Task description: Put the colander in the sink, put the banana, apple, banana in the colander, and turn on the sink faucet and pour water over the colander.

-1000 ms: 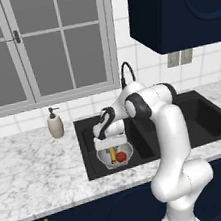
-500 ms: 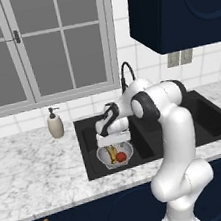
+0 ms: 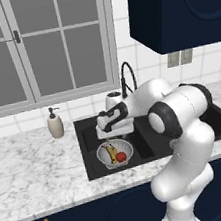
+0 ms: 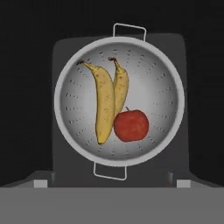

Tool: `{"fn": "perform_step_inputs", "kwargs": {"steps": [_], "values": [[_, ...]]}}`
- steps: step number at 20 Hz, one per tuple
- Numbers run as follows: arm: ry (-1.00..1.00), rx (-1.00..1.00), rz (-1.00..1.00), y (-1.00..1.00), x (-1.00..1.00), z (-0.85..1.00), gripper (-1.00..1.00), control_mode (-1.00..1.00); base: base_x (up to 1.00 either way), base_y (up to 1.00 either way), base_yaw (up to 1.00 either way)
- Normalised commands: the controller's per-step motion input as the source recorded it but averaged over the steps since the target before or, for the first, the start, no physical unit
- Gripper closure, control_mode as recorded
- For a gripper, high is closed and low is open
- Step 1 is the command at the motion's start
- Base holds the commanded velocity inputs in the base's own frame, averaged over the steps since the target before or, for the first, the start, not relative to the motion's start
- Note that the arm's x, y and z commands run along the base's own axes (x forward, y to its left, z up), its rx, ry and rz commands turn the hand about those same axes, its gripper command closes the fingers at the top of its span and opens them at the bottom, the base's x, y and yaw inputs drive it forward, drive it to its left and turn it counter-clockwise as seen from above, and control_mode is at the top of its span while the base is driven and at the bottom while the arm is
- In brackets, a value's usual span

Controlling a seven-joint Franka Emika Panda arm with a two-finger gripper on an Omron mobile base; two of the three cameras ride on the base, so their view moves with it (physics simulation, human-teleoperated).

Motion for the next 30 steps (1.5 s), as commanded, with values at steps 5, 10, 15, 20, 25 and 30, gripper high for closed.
{"fn": "perform_step_inputs", "kwargs": {"steps": [5, 10, 15, 20, 25, 30], "values": [[-0.23, 0.0, -0.07, -0.26, -0.44, 0.71, -1.0, -1.0, 0.0, 0.0, 0.0], [-0.37, -0.05, -0.08, -0.3, -0.29, 0.61, -1.0, -1.0, 0.0, 0.0, 0.0], [-0.12, 0.0, -0.03, -0.47, -0.09, 0.67, -1.0, -1.0, 0.0, 0.0, 0.0], [-0.09, 0.0, 0.0, -0.42, -0.02, 0.67, -1.0, -1.0, 0.0, 0.0, 0.0], [-0.1, -0.04, 0.0, -0.39, 0.01, 0.46, -1.0, -1.0, 0.0, 0.0, 0.0], [-0.09, 0.0, 0.0, -0.39, 0.13, 0.28, -1.0, -1.0, 0.0, 0.0, 0.0]]}}
